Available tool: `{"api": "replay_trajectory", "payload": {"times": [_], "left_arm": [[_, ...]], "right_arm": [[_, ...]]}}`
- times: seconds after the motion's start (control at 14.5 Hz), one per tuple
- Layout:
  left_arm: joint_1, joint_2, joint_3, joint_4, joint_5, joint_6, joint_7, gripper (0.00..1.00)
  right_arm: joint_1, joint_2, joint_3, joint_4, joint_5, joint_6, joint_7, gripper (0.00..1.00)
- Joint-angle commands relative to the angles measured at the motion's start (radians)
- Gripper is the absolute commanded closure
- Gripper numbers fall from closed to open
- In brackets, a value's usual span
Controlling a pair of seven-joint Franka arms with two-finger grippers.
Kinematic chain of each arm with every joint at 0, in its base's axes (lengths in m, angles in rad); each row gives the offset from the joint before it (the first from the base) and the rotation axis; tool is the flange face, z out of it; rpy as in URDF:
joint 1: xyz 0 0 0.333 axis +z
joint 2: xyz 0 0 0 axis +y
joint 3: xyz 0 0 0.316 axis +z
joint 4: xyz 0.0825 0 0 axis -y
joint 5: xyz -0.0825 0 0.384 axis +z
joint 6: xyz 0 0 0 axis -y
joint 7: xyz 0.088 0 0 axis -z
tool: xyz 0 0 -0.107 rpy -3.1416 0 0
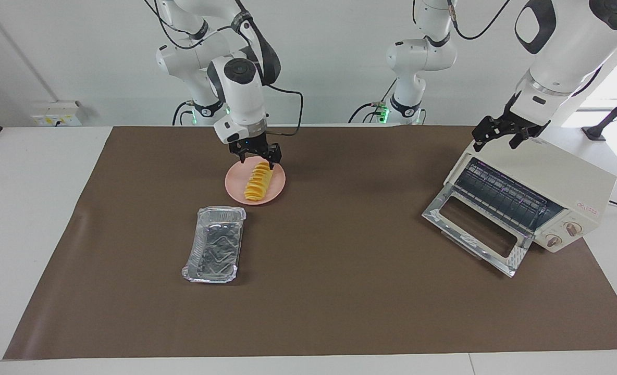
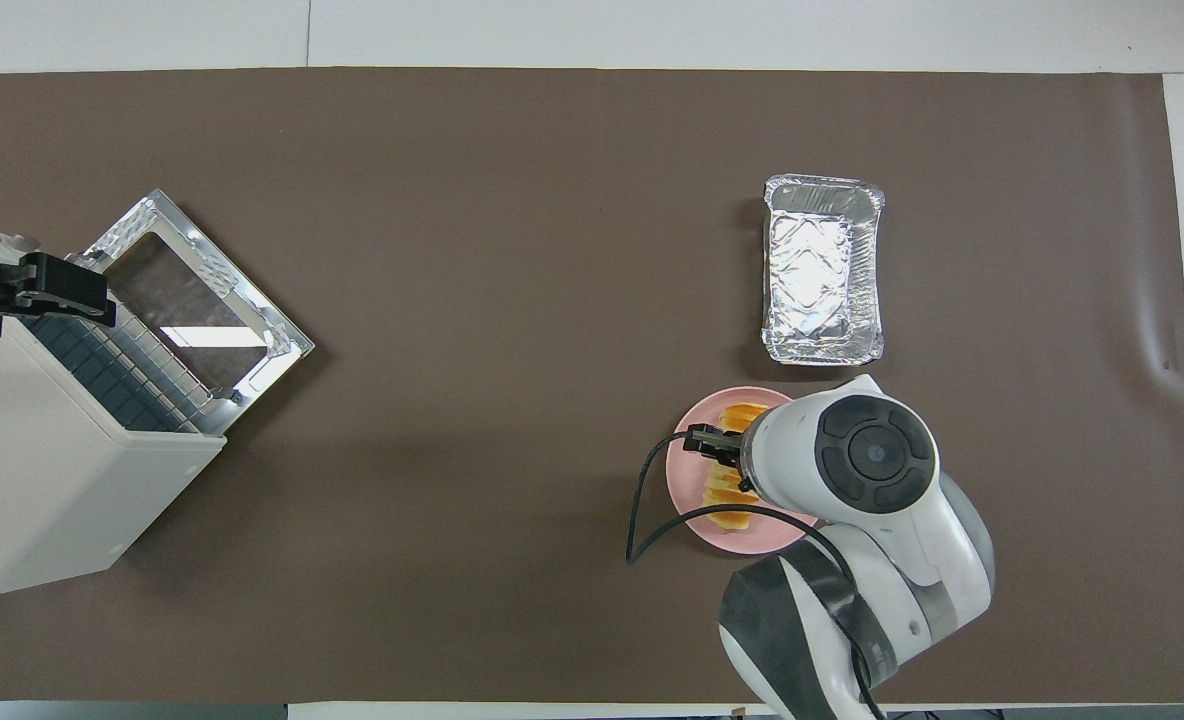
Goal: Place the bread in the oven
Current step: 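Reach the right gripper down to the bread roll on the pink plate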
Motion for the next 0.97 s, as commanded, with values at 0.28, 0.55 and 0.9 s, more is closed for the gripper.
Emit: {"api": "replay_trajectory", "payload": {"times": [0.28, 0.55, 0.9], "left_arm": [[0.009, -0.005, -0.001, 0.005, -0.02, -0.004, 0.011, 0.0], [0.009, -0.005, -0.001, 0.005, -0.02, -0.004, 0.011, 0.0], [0.009, -0.005, -0.001, 0.005, -0.02, -0.004, 0.011, 0.0]], "right_arm": [[-0.005, 0.062, -0.004, -0.131, 0.01, 0.254, 0.002, 0.0], [-0.014, 0.101, -0.004, -0.13, 0.01, 0.294, 0.0, 0.0], [-0.017, 0.104, -0.004, -0.12, 0.008, 0.289, -0.004, 1.0]]}}
